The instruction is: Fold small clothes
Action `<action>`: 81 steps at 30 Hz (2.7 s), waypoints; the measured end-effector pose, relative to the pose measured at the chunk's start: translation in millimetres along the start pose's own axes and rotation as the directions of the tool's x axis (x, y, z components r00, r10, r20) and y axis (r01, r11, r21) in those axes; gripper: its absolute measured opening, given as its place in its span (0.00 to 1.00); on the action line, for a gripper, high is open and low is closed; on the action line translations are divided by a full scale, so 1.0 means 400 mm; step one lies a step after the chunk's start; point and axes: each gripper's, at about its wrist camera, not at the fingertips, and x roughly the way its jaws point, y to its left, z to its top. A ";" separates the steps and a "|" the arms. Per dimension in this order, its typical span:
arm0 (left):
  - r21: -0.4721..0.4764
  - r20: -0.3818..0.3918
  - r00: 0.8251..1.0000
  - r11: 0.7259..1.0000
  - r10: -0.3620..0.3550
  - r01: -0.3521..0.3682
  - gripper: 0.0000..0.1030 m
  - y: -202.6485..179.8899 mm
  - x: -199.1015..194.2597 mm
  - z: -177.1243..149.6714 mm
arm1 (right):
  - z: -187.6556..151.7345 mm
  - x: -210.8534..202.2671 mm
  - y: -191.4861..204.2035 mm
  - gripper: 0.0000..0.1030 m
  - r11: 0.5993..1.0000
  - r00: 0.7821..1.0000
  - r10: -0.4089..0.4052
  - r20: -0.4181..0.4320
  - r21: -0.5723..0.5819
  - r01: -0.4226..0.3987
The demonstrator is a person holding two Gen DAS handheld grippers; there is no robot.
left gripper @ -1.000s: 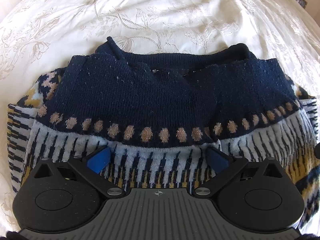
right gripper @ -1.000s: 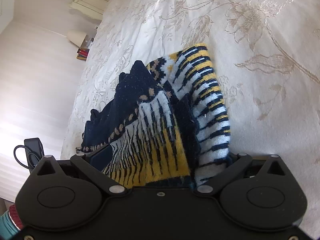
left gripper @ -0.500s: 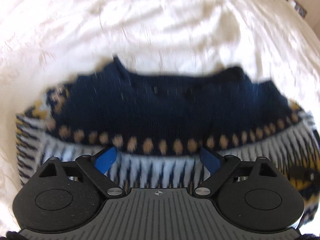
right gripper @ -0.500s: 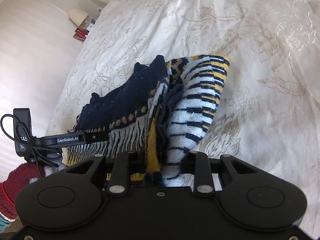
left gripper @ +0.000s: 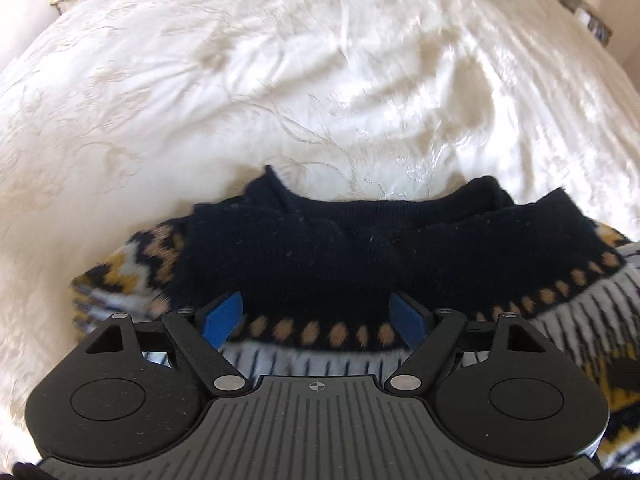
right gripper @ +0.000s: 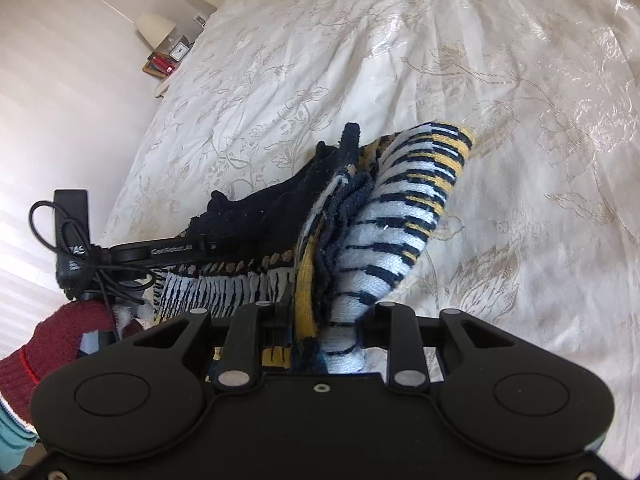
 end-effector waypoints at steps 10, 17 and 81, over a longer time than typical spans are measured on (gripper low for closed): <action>-0.180 -0.024 0.998 0.982 -0.054 0.049 0.77 0.216 -0.179 -0.212 | 0.005 0.006 0.172 0.36 0.997 0.999 -0.038 -0.003 -0.062 0.038; -0.273 -0.067 0.996 0.961 -0.062 0.041 0.77 0.345 -0.233 -0.341 | -0.016 0.066 0.329 0.35 0.991 1.000 -0.028 -0.015 -0.128 0.026; -0.172 -0.119 0.939 0.938 -0.323 0.301 0.64 0.310 -0.038 -0.033 | -0.534 0.338 0.654 0.52 0.369 0.968 -0.233 0.092 -0.913 0.175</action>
